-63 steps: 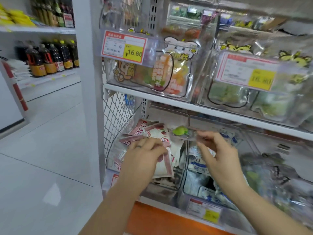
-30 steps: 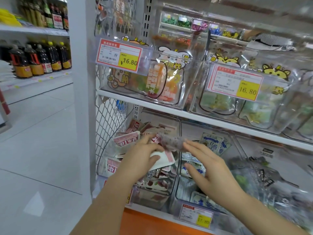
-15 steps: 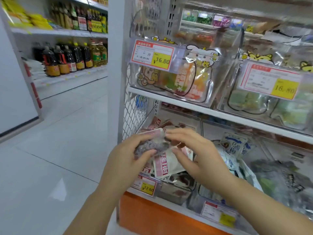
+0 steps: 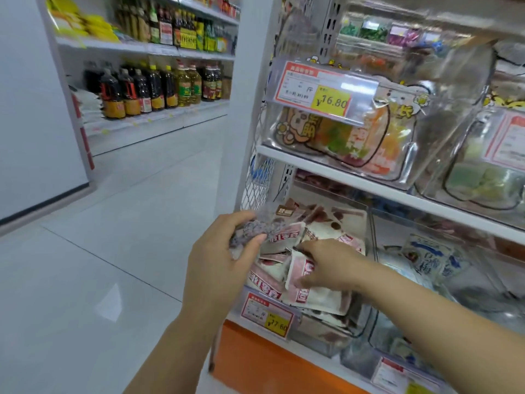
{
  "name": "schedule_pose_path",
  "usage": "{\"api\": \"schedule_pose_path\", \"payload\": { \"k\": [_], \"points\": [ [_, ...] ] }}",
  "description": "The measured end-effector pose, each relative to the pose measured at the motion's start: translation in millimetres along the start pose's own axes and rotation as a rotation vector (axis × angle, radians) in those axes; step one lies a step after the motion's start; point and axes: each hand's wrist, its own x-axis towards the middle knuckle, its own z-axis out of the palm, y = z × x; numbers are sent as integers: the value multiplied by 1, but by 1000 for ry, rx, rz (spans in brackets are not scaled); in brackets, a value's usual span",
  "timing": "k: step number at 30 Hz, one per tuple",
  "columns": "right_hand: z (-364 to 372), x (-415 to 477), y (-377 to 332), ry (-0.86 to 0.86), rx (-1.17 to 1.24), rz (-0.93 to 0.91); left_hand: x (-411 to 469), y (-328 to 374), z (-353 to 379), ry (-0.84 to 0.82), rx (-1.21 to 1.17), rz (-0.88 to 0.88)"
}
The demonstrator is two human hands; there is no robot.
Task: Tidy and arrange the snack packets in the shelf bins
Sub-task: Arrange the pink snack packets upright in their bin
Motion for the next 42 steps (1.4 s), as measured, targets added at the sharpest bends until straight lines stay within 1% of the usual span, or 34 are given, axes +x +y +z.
{"api": "schedule_pose_path", "payload": {
  "k": [4,6,8,9,10,12,14,18,21,24,27,30,32,34,37,42],
  "points": [
    [-1,-6,6,-6,128,-34,-1,0,-2,-17,10,14],
    [-6,-10,11,-16,257,-3,-1,-1,-3,-13,10,19],
    [-10,-14,12,-30,439,9,-1,-1,-2,-11,15,28],
    [-12,-16,12,-34,483,10,-1,-1,-2,-13,18,33],
    [-13,-18,12,-35,464,7,-1,-1,-1,-14,22,39],
    [-14,-21,10,-13,313,-2,-2,-2,1,-18,25,49],
    [-13,-24,8,9,217,-26,-3,-2,3,-19,28,64],
    [-14,-27,6,-91,275,-50,-4,-3,8,-32,20,62],
    [-11,-24,5,-100,172,-83,-4,-3,11,-41,26,51],
    [-6,-20,1,1,192,-60,-6,-2,11,-42,22,52],
    [-12,-25,2,232,191,-37,-6,0,7,-37,3,48],
    [-23,-36,9,449,312,-31,-5,3,5,21,16,66],
    [-24,-46,13,561,374,-17,-5,6,5,65,-9,45],
    [-22,-63,15,648,494,-15,-8,12,6,91,-59,12],
    [-17,-104,22,675,673,12,-20,31,11,72,-147,-64],
    [-8,-183,52,602,942,72,-53,83,37,-101,-169,-116]
  ]
}}
